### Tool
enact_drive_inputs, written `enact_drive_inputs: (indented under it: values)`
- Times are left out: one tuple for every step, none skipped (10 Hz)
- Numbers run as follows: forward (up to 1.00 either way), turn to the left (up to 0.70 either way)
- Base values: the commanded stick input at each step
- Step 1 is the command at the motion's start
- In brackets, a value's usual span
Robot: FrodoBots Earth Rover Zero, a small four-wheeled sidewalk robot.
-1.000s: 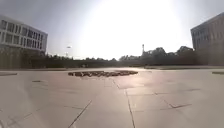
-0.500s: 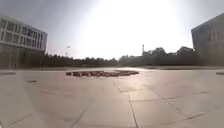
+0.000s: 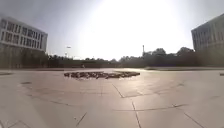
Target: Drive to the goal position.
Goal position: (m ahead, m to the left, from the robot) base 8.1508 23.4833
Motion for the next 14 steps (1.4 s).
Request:
enact_drive_inputs:
  values:
    - [0.7, 0.0]
    - [0.7, 0.0]
    - [0.7, 0.0]
    - [0.7, 0.0]
    - [0.7, 0.0]
    - [0.7, 0.0]
    - [0.7, 0.0]
    - [0.7, 0.0]
    - [0.7, 0.0]
    - [0.7, 0.0]
    - [0.7, 0.0]
    - [0.7, 0.0]
    - [0.7, 0.0]
    - [0.7, 0.0]
